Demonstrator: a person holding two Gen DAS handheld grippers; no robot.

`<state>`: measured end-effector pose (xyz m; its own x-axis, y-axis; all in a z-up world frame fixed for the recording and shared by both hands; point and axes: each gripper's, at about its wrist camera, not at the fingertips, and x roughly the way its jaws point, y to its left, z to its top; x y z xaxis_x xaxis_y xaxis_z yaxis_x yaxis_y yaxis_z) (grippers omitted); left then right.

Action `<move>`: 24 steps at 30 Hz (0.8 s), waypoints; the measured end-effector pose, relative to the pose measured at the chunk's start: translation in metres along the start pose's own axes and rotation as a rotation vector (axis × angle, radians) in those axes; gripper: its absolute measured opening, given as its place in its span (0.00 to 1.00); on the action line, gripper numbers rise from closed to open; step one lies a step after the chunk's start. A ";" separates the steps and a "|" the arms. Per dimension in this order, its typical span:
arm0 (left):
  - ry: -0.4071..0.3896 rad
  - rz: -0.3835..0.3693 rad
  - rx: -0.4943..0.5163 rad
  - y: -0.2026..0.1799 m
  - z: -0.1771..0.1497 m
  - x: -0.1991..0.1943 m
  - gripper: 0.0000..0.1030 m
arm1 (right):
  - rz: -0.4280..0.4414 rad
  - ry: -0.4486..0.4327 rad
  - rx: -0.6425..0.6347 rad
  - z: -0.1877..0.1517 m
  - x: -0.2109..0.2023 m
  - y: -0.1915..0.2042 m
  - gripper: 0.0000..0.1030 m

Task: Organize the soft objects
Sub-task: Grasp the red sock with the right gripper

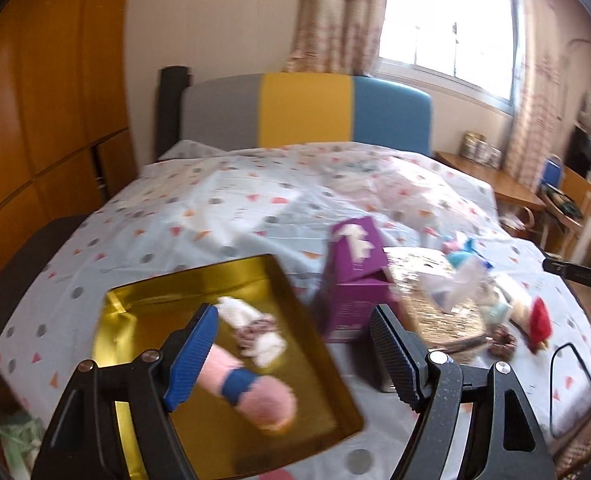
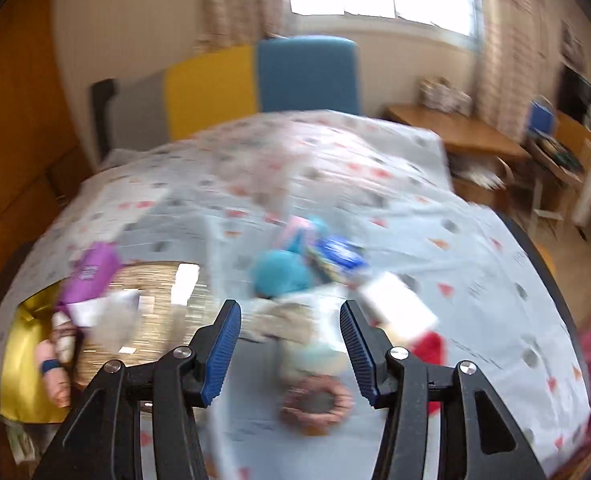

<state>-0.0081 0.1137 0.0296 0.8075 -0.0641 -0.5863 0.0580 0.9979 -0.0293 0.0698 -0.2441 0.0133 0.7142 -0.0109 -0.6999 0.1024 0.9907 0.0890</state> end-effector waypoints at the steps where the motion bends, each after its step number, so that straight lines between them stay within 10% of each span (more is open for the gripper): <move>1: 0.001 -0.015 0.014 -0.008 0.001 0.001 0.77 | -0.029 0.017 0.033 -0.002 0.006 -0.019 0.51; 9: 0.017 -0.181 0.163 -0.085 0.008 0.003 0.78 | -0.103 0.167 0.274 -0.041 0.047 -0.122 0.52; 18: 0.058 -0.372 0.377 -0.202 0.002 0.015 0.80 | -0.077 0.292 0.280 -0.056 0.065 -0.122 0.51; 20: 0.076 -0.395 0.431 -0.228 -0.006 0.025 0.80 | -0.102 0.300 0.253 -0.057 0.064 -0.119 0.27; 24: 0.134 -0.404 0.494 -0.270 -0.026 0.055 0.80 | -0.104 0.301 0.236 -0.058 0.064 -0.117 0.24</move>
<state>0.0057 -0.1588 -0.0157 0.5876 -0.3992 -0.7038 0.6301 0.7714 0.0885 0.0633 -0.3528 -0.0828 0.4605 -0.0347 -0.8870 0.3445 0.9279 0.1426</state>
